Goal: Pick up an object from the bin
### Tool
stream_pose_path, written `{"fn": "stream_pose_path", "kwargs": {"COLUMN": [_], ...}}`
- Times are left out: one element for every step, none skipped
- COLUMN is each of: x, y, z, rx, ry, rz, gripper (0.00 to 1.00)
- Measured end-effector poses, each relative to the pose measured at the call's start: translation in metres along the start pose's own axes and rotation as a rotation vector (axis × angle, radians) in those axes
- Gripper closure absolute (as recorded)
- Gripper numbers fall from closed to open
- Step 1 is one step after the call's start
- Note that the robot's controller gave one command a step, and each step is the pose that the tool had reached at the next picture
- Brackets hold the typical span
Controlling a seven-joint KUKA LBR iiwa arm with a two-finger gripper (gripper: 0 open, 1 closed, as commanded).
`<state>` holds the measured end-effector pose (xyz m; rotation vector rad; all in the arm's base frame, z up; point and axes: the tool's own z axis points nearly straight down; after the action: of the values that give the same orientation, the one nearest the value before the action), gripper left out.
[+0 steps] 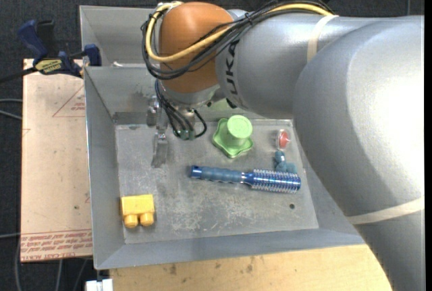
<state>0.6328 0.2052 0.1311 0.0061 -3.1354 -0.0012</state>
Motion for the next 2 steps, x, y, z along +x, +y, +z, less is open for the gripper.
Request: {"fn": "stream_pose_path", "kwargs": {"x": [0.086, 0.095], "y": [0.051, 0.002], "z": [0.060, 0.031], "rx": [-0.001, 0.002], "ry": [-0.006, -0.008], "rz": [-0.375, -0.306], "gripper": [0.00, 0.00]}}
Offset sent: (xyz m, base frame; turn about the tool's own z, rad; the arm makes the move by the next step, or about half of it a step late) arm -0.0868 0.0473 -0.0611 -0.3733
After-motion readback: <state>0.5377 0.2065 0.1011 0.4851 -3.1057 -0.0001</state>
